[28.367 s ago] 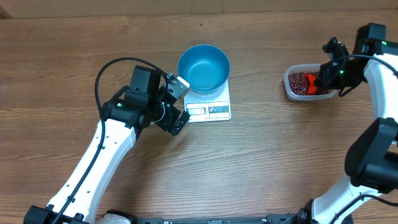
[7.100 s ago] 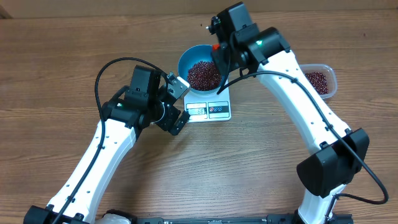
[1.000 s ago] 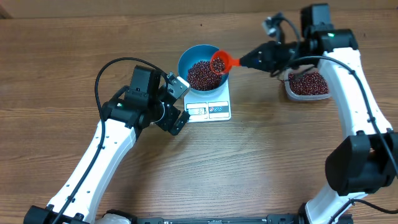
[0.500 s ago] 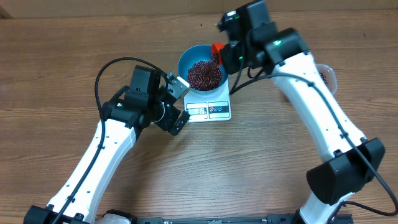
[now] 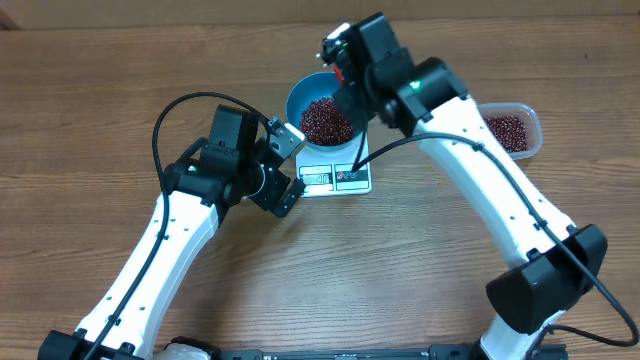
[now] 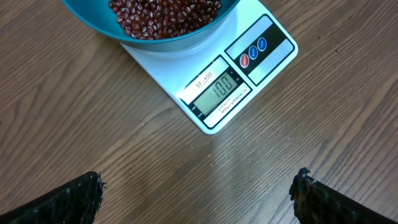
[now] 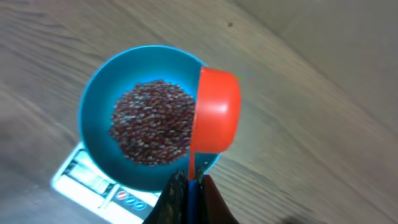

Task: Scoop item into bowl and weigh 150g on scale
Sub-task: 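Tip the scoop to pour beans into the teal bowl, then return the scoop to the bean tub and dig in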

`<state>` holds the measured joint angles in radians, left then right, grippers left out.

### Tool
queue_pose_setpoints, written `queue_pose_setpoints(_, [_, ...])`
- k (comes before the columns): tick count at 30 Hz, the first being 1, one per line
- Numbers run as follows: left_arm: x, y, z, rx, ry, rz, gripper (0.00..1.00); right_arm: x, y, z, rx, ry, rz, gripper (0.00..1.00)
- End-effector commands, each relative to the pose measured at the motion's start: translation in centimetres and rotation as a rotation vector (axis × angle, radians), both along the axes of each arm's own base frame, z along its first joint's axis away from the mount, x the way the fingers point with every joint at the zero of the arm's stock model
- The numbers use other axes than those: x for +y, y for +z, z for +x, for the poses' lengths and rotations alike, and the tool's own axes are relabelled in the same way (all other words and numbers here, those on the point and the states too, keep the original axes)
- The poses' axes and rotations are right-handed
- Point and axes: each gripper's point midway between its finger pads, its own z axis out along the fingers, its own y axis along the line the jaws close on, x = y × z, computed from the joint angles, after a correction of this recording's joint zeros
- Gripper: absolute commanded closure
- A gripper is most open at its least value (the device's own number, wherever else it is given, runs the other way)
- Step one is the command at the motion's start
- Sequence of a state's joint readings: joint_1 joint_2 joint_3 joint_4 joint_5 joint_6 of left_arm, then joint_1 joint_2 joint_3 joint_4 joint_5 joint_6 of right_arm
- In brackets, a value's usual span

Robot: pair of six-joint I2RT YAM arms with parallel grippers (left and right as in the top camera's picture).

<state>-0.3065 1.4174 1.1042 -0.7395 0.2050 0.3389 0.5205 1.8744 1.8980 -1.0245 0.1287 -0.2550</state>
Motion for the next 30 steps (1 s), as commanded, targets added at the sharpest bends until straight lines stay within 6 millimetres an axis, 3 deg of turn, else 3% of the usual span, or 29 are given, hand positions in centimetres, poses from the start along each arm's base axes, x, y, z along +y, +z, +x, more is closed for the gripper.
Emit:
queue_pose_setpoints(1, [0.1, 0.6, -0.1, -0.014, 0.012, -0.013, 0.00, -2.1, 4.9, -0.3, -0.015, 0.016, 0.192, 0.96])
queue_pose_setpoints(5, [0.1, 0.6, -0.1, -0.014, 0.012, -0.013, 0.00, -7.7, 6.2, 0.2, -0.007, -0.129, 0.230, 0.96])
queue_pose_setpoints(7, [0.1, 0.6, -0.1, -0.014, 0.012, -0.014, 0.00, -12.6, 6.2, 0.4, 0.008, -0.239, 0.221, 0.96])
queue_pose_setpoints(12, [0.1, 0.6, -0.1, -0.014, 0.012, -0.014, 0.00, -23.4, 4.9, 0.4, 0.043, -0.448, 0.190, 0.96])
queue_pose_setpoints(15, [0.1, 0.6, -0.1, -0.014, 0.012, -0.014, 0.00, -27.0, 3.5, 0.2, 0.061, -0.521, 0.179, 0.96])
queue_pose_setpoints(17, [0.1, 0.6, -0.1, -0.014, 0.012, -0.014, 0.00, -29.2, 1.1, -0.1, 0.106, -0.555, 0.162, 0.96])
queue_pose_setpoints(22, [0.1, 0.6, -0.1, -0.014, 0.011, -0.013, 0.00, -31.0, -4.0, 0.0, 0.212, -0.583, 0.147, 0.96])
queue_pose_setpoints(30, [0.1, 0.6, -0.1, -0.014, 0.012, -0.013, 0.00, -31.4, -8.3, 0.7, 0.306, -0.594, 0.131, 0.96])
